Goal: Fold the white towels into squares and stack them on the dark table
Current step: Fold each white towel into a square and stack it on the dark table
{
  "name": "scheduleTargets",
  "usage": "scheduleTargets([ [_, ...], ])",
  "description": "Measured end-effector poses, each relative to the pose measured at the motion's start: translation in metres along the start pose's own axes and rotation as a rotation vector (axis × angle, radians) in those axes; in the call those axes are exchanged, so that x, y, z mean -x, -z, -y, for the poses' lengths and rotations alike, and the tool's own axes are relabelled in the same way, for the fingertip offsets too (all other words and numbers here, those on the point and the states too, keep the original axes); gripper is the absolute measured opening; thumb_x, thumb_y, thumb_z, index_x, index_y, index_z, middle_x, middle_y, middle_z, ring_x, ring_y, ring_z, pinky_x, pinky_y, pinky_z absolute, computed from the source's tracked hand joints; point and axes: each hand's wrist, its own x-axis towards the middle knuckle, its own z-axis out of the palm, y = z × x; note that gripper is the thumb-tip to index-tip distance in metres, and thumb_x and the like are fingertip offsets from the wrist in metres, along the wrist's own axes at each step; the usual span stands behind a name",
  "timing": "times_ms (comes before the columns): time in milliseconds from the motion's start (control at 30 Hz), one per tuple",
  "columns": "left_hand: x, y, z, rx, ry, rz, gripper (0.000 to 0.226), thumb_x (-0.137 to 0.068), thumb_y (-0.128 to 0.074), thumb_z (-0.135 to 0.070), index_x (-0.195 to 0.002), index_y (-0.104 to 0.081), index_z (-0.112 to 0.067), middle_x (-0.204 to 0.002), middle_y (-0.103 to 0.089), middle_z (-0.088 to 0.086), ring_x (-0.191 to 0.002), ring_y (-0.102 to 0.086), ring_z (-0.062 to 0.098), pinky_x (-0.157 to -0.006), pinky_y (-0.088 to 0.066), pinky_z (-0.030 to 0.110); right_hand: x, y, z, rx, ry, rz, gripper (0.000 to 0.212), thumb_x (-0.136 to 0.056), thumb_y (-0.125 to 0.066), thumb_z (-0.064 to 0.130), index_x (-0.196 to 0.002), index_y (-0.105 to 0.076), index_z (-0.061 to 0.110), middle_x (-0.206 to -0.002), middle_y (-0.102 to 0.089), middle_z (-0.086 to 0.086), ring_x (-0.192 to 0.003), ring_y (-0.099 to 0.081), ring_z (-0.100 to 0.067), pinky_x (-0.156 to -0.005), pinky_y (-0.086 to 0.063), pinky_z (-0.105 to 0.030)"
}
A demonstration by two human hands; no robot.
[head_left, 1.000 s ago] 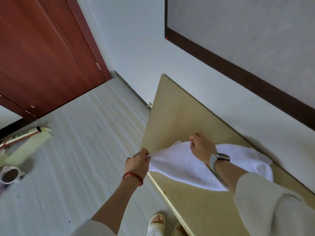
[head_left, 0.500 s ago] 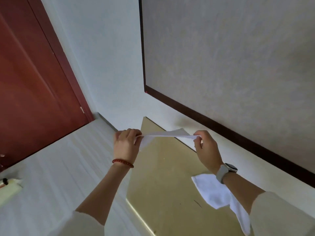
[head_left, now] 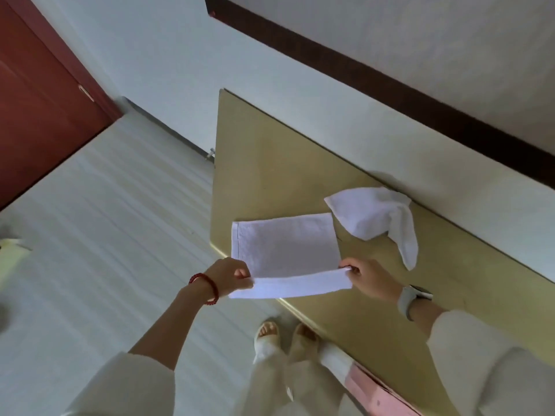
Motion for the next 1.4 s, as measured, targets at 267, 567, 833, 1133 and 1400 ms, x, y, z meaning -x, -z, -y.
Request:
scheduleTargets([
  [267, -0.022, 0.005, 0.006, 0.509, 0.081, -0.346, 0.011, -0.082, -0.066, -0.009, -0.092, -0.068, -0.007, -0.086, -0.064, 0.000, -0.085, -0.058, 0.013, -0.071, -0.041, 0.012, -0.026, -0.004, 0.019, -0.148, -0.097, -0.336, 0.019, -0.090, -0.047, 0.004, -0.102, -0.061, 0.005, -0.090, -0.065, -0.008, -0.076, -0.056, -0.019, -0.069, -0.045, -0.030],
  [567, -0.061, 0.001, 0.016, 0.601, 0.241, -0.632, 0.010, -0.083, -0.063, -0.009, -0.093, -0.067, -0.008, -0.084, -0.064, 0.001, -0.085, -0.057, 0.016, -0.078, -0.043, 0.025, -0.087, -0.008, 0.027, -0.279, -0.175, -0.537, 0.023, -0.089, -0.046, 0.000, -0.103, -0.063, 0.000, -0.092, -0.064, -0.013, -0.077, -0.049, -0.014, -0.065, -0.031, -0.013],
  [833, -0.081, -0.007, 0.019, 0.451, 0.288, -0.744, 0.009, -0.085, -0.060, -0.014, -0.090, -0.066, -0.010, -0.086, -0.062, 0.005, -0.080, -0.052, 0.017, -0.071, -0.039, 0.024, -0.107, -0.019, 0.016, -0.103, -0.191, -0.533, 0.020, -0.091, -0.046, 0.005, -0.104, -0.060, 0.002, -0.099, -0.061, -0.013, -0.088, -0.056, -0.022, -0.072, -0.035, -0.018],
  [1133, -0.083, -0.018, 0.025, 0.052, 0.088, -0.859, 0.020, -0.083, -0.056, -0.022, -0.090, -0.070, -0.009, -0.092, -0.062, 0.010, -0.089, -0.056, 0.031, -0.071, -0.048, 0.041, -0.106, -0.025, 0.029, 0.414, 0.158, -0.624, 0.028, -0.068, -0.071, 0.001, -0.094, -0.065, 0.010, -0.089, -0.061, -0.010, -0.077, -0.059, -0.030, -0.060, -0.046, -0.036],
  [1400, -0.107, -0.028, 0.012, -0.229, -0.164, -0.890, 0.026, -0.079, -0.048, -0.030, -0.076, -0.072, -0.019, -0.079, -0.065, -0.002, -0.087, -0.043, 0.016, -0.077, -0.040, 0.034, -0.122, -0.048, 0.054, 0.365, 0.370, -0.492, 0.003, -0.077, -0.061, 0.015, -0.077, -0.063, 0.017, -0.081, -0.060, 0.001, -0.075, -0.058, -0.023, -0.065, -0.043, -0.033],
])
